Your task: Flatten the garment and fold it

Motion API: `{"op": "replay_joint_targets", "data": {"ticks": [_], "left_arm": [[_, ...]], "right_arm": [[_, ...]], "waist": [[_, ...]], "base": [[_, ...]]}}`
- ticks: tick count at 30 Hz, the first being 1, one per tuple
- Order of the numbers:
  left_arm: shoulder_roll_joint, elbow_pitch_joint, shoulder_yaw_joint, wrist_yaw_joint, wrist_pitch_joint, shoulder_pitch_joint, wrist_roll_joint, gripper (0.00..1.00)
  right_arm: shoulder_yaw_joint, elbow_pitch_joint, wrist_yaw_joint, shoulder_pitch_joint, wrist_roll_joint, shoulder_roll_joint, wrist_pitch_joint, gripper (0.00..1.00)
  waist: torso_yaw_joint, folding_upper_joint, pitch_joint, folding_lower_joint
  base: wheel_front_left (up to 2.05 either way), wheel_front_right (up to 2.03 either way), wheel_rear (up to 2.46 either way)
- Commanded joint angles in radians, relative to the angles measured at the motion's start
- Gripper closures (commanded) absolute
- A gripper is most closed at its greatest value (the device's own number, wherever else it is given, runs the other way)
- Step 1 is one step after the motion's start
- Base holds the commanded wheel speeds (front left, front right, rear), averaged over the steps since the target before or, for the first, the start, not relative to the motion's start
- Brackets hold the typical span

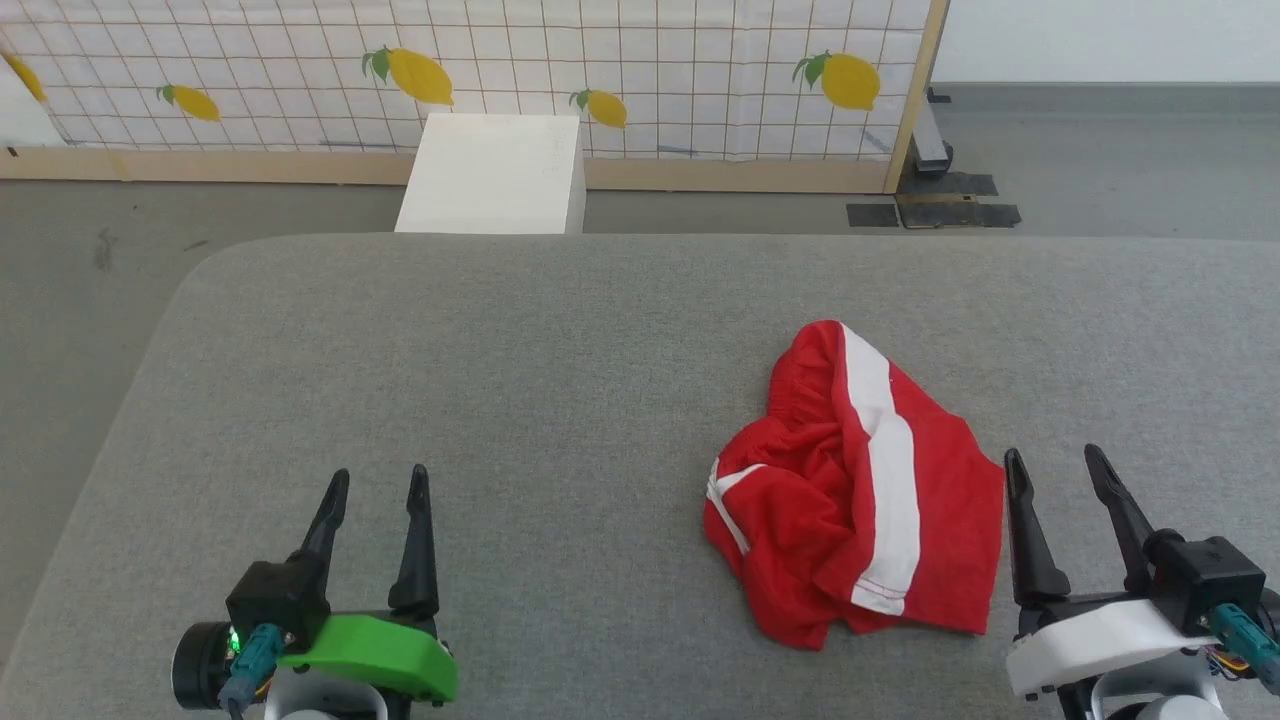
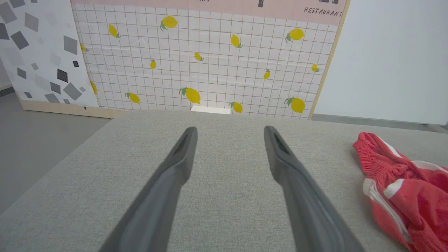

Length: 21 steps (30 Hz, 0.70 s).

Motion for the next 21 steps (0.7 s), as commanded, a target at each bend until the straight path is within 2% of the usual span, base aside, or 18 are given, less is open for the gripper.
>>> {"op": "replay_joint_targets", "data": {"ticks": [1,16,21], "left_arm": [[-0.006,0.003,0.005,-0.005,-0.004,0.014,0.006,0.00],[-0.014,0.017,0.026,-0.017,-0.004,0.018,0.014,0.00],[-0.016,0.018,0.004,-0.027,-0.004,-0.039,-0.023,0.00]], "right_arm": [[0.000,0.002,-0.001,0.010,0.004,0.000,-0.003,0.00],[0.003,0.007,-0.001,0.012,0.005,0.000,-0.004,0.00],[0.013,0.006,-0.001,0.004,0.006,0.000,-0.003,0.00]], "waist": [[-0.001,0.0000,0.000,0.0000],[-0.011,0.0000,-0.008,0.0000],[-0.029,0.0000,0.010,0.0000]], "base": [[0.00,0.00,0.00],[0.00,0.00,0.00],[0.00,0.00,0.00]]}}
